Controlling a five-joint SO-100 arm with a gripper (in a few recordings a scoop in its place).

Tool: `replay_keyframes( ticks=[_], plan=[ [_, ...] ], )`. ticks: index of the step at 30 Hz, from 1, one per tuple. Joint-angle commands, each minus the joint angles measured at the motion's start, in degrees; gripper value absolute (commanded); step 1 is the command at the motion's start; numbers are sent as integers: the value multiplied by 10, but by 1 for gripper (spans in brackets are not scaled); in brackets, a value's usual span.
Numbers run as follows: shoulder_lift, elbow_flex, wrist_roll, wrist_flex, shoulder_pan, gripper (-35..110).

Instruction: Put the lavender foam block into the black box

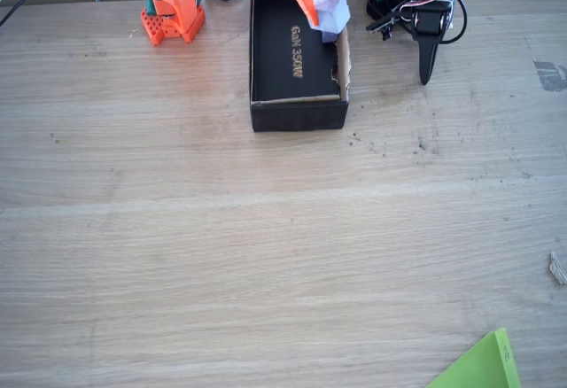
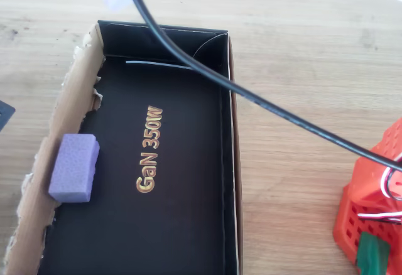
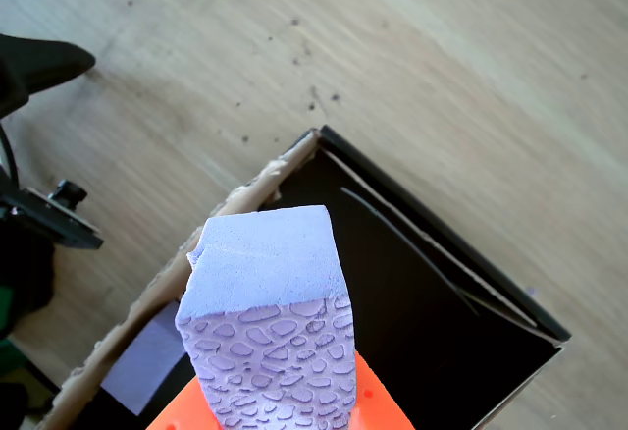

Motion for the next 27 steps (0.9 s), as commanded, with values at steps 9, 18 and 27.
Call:
replay_keyframes(
  ticks=[9, 18, 27],
  plan=[
    [18, -23, -51, 2, 21, 42],
    [56, 34, -2, 4, 58, 0],
    [225, 260, -14, 0, 296, 0]
  ],
)
